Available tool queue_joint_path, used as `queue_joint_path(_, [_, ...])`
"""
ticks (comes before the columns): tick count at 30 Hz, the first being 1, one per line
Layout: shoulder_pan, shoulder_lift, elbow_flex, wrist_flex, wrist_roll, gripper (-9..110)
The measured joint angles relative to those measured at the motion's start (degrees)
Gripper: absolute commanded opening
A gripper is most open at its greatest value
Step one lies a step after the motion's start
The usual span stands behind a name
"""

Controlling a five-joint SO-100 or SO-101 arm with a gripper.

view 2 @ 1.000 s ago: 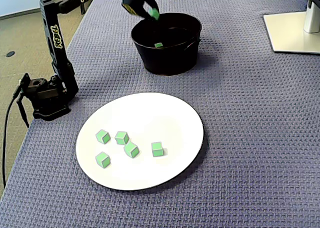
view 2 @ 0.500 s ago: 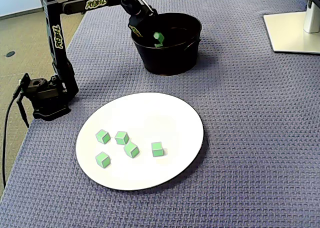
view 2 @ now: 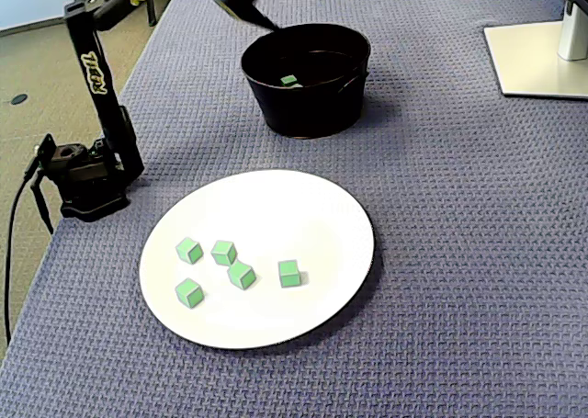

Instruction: Pick up the items on the white plate and put them in the black container.

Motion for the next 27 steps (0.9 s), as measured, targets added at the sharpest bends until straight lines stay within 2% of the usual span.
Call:
queue_joint_path(6, [14.6, 6.0, -16.9, 17.1, 2.8, 35])
queue_joint_path(11, [31.6, 10.8, -16.3, 21.7, 7.6, 37])
queue_joint_path(17, [48.9, 15.7, -5.0, 22.1, 9.3, 36])
queue_joint_path(27, [61.2, 15.8, 30.4, 20.2, 1.4, 35])
